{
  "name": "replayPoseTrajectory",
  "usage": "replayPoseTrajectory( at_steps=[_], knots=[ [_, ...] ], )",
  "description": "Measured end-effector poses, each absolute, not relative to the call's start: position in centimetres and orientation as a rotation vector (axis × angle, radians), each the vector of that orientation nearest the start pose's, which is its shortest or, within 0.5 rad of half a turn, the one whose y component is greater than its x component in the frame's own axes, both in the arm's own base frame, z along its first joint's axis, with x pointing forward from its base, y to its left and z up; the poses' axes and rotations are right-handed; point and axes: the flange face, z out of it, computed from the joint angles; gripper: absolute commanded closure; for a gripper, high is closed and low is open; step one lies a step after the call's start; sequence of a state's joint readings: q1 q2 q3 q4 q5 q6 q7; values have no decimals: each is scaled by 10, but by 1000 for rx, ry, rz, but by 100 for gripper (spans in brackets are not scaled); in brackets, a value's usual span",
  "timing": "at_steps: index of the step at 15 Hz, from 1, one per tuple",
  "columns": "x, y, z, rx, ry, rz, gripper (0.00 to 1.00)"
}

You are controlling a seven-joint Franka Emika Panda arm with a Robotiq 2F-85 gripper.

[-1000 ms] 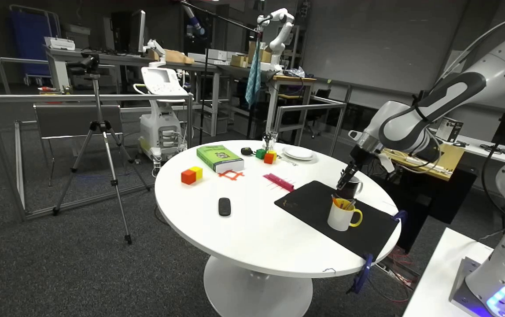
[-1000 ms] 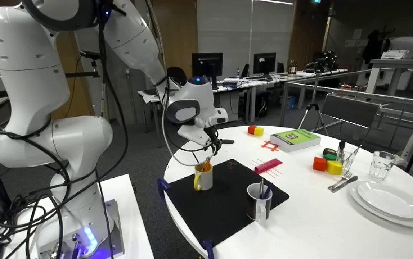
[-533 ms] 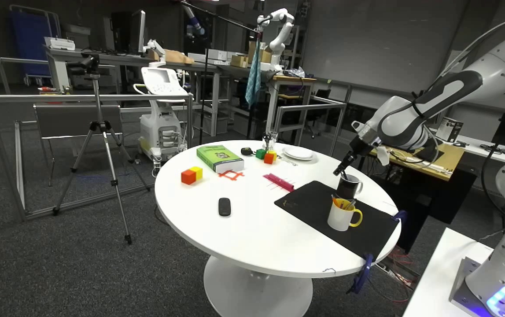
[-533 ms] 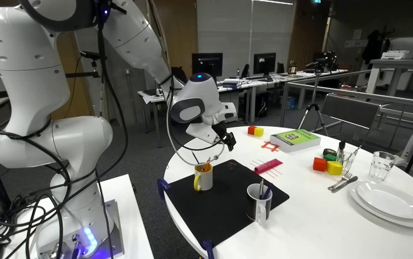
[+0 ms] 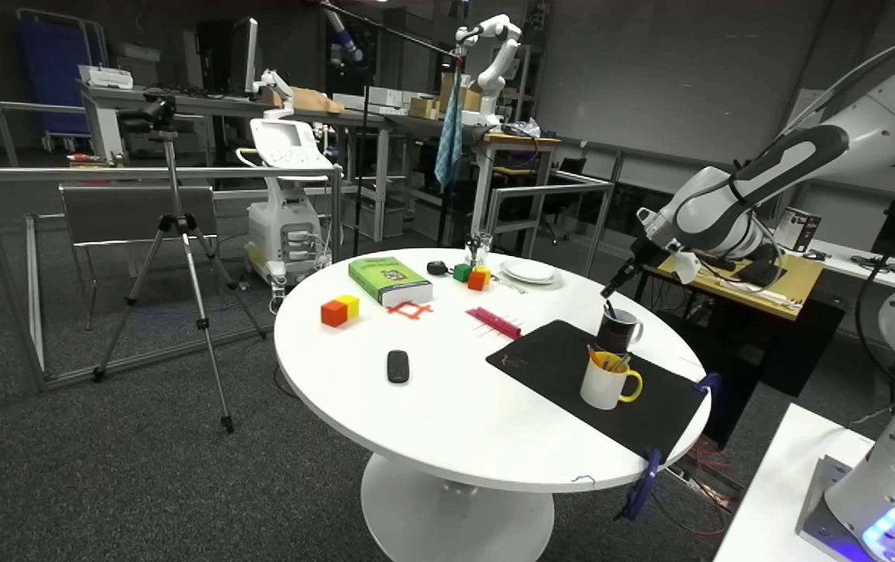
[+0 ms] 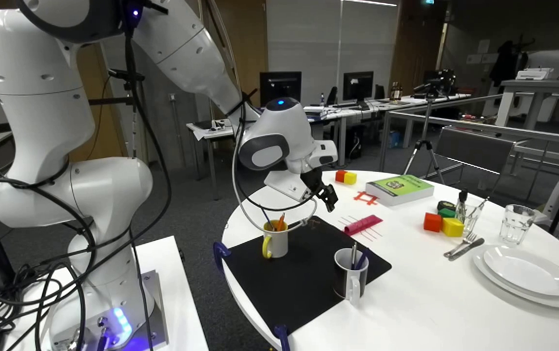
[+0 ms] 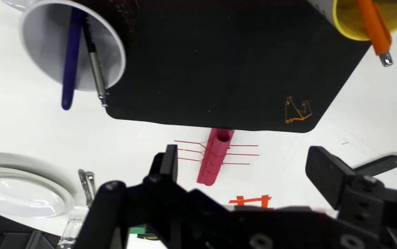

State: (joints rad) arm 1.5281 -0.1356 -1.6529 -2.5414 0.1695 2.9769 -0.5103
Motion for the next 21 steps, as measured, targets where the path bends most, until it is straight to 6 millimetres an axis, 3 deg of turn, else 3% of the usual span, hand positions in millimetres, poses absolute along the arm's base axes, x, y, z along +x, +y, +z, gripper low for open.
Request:
replayPoseTrajectory(
  at_steps=[5, 10, 21],
  knots=[
    [478, -123, 310, -3086, -338, -683, 0],
    [469, -163, 309, -3164, -530, -653, 0],
    [463, -153, 298, -3126, -605, -667, 0]
  ],
)
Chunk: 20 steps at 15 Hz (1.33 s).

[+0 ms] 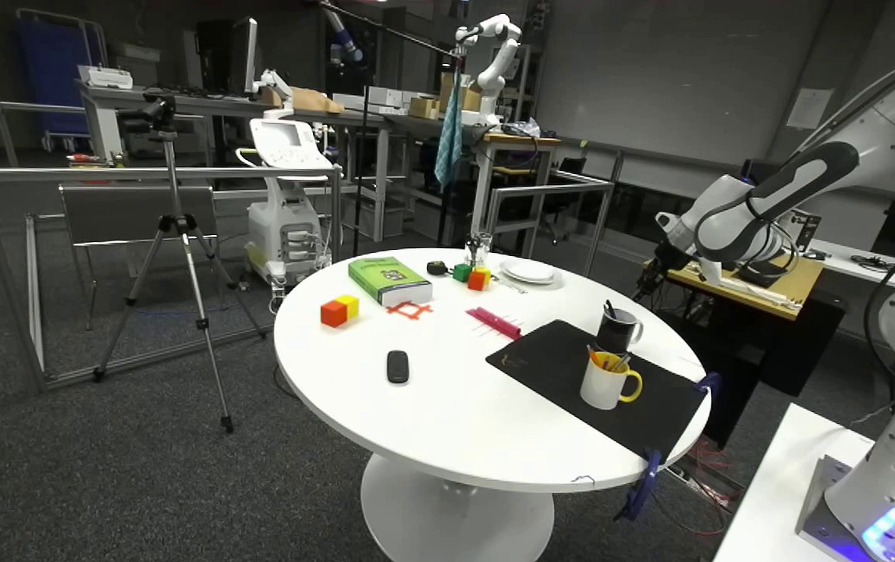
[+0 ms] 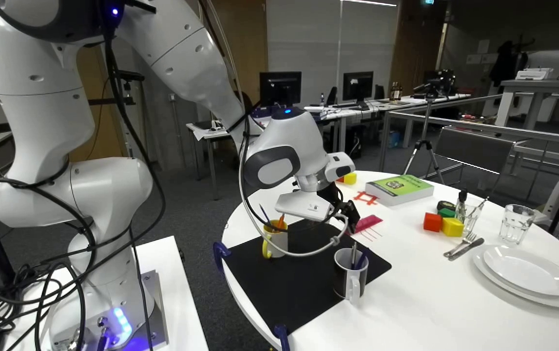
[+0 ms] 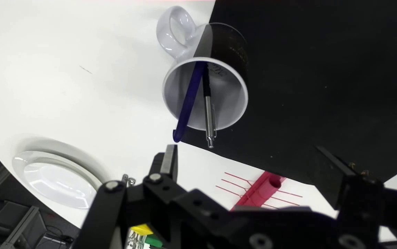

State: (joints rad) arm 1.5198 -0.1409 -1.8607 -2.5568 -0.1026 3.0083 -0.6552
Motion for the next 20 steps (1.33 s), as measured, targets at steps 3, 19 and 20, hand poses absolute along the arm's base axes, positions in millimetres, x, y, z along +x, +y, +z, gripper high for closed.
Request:
replayPoseTrajectory(
  at_steps=[3, 19, 20],
  knots=[
    [463, -149, 297, -3109, -675, -726, 0],
    [462, -165, 284, -3044, -753, -765, 0],
    [462, -164, 283, -3042, -755, -765, 0]
  ],
)
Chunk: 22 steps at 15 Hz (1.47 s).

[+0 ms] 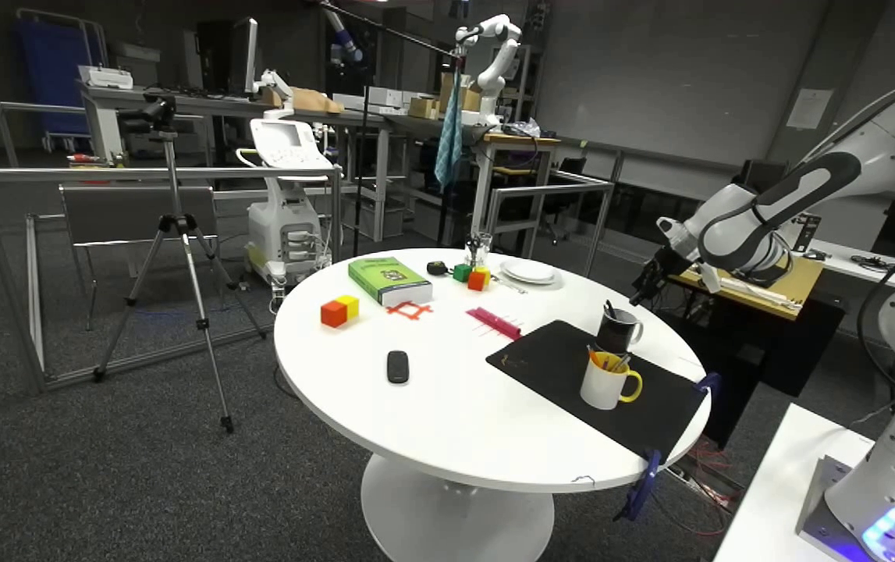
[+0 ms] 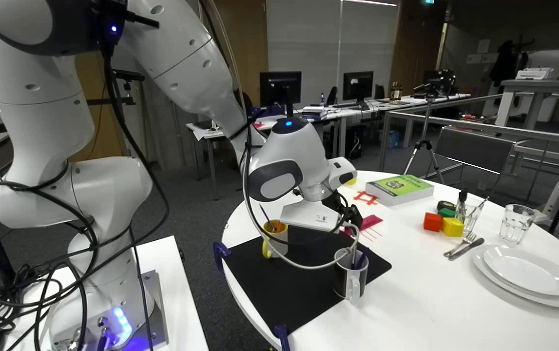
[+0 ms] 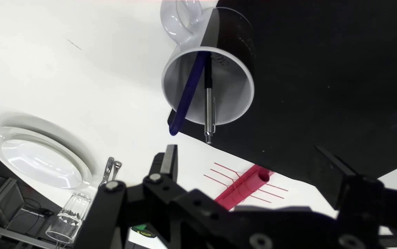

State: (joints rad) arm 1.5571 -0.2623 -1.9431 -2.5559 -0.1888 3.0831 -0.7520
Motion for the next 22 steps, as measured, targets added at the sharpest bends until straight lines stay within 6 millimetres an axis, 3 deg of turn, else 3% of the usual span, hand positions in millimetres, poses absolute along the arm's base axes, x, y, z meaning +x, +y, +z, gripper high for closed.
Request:
replayPoseTrajectory(
  at_steps=[5, 13, 22],
  knots=[
    [461, -155, 281, -3028, -775, -761, 0],
    [473, -161, 291, -3035, -779, -784, 0],
    [489, -167, 284, -3048, -781, -650, 0]
  ],
)
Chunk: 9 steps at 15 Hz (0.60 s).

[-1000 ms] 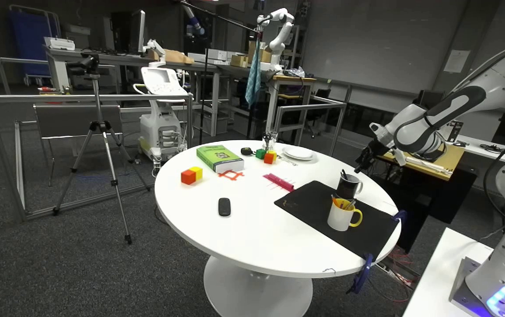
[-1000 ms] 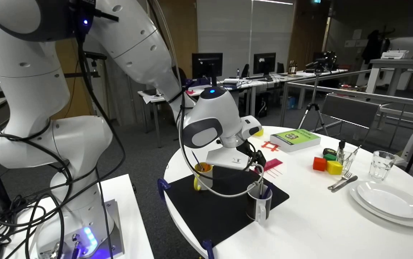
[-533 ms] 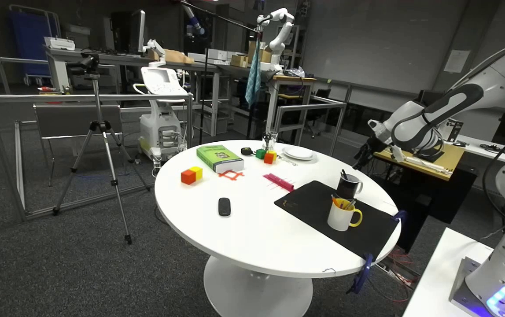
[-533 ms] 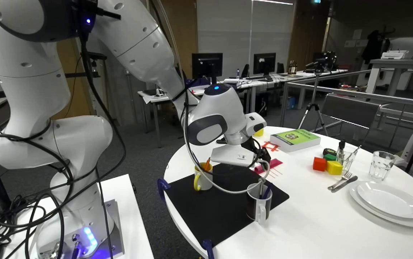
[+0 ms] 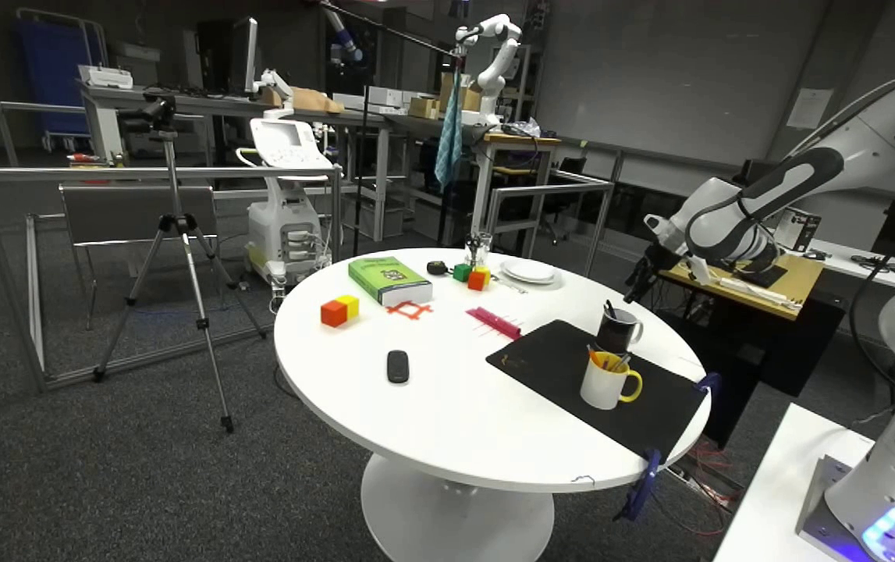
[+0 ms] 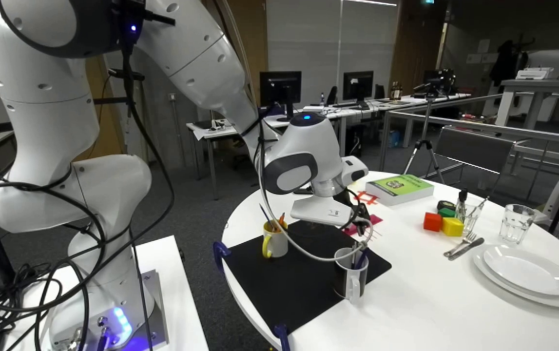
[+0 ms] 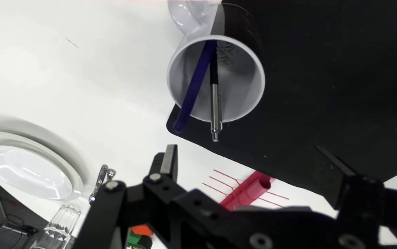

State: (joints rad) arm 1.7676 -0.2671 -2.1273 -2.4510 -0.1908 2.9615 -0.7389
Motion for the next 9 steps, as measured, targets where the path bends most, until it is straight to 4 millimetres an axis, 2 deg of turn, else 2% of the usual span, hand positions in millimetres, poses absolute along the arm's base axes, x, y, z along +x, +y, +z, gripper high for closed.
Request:
replayPoseTrajectory(
  at_steps=[9],
  knots=[
    [504, -167, 271, -3108, -734, -564, 0]
  ],
)
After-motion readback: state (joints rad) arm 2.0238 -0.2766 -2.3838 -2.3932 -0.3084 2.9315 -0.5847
